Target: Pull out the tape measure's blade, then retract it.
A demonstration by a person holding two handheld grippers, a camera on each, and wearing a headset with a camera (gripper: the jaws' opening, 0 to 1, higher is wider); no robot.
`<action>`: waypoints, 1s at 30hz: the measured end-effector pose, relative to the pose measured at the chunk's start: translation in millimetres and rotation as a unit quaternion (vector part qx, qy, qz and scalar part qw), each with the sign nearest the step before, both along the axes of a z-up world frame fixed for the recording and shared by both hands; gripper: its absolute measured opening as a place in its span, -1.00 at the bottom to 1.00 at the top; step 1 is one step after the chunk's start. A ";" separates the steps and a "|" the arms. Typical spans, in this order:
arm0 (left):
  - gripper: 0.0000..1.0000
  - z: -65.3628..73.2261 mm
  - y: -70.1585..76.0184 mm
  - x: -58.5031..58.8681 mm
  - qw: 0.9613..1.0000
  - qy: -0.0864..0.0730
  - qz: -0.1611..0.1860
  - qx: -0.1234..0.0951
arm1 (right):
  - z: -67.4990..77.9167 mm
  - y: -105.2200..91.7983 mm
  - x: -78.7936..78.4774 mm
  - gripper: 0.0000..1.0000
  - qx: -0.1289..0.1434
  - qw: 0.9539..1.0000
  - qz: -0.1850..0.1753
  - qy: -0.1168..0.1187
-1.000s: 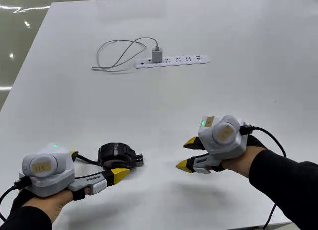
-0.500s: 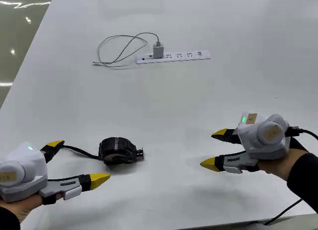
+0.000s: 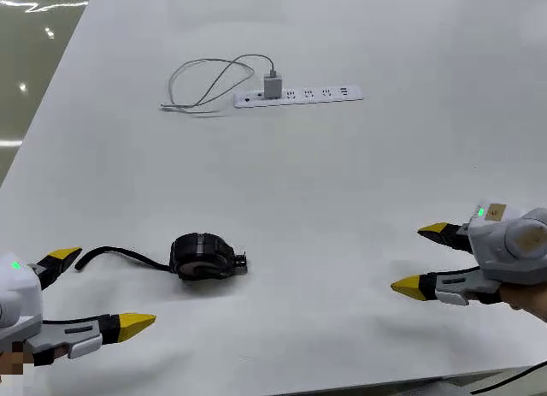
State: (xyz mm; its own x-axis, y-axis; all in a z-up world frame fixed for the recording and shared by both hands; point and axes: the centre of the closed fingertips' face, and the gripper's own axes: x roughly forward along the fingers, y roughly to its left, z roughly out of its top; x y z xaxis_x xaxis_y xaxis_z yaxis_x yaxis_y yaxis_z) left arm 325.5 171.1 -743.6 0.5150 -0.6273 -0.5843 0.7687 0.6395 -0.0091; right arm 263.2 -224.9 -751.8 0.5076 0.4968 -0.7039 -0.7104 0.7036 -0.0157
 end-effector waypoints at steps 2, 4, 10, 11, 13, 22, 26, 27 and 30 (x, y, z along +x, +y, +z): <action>0.98 1.6 4.2 -2.1 1.000 -0.006 -0.005 0.003 | -1.8 -5.1 -5.4 0.34 -0.003 1.000 0.001 0.002; 0.98 2.8 11.0 -0.8 1.000 -0.017 -0.003 0.016 | -2.1 -11.1 -10.1 0.42 -0.001 1.000 -0.004 0.005; 0.98 5.2 22.6 -0.2 1.000 -0.016 0.006 0.017 | -3.7 -33.2 -23.1 0.73 -0.001 1.000 -0.019 0.013; 0.98 5.8 22.4 -0.3 1.000 -0.016 0.006 0.017 | -2.1 -35.7 -23.9 0.82 0.004 1.000 -0.024 0.012; 0.98 7.2 22.6 1.1 1.000 -0.019 0.004 0.019 | 2.4 -40.3 -23.2 0.98 0.015 0.999 -0.033 0.001; 0.98 13.6 19.3 6.8 0.999 -0.028 -0.002 0.016 | 10.1 -51.4 -22.0 0.98 0.016 0.999 -0.042 -0.016; 0.98 13.4 17.9 5.4 1.000 -0.026 -0.006 0.014 | 13.8 -48.8 -22.6 0.98 0.015 0.999 -0.032 -0.023; 0.98 13.2 17.7 4.4 1.000 -0.026 -0.007 0.014 | 14.1 -49.3 -22.4 0.98 0.013 0.999 -0.031 -0.024; 0.98 11.1 17.9 2.2 1.000 -0.022 -0.005 0.008 | 16.3 -50.8 -22.5 0.98 0.014 0.999 -0.032 -0.023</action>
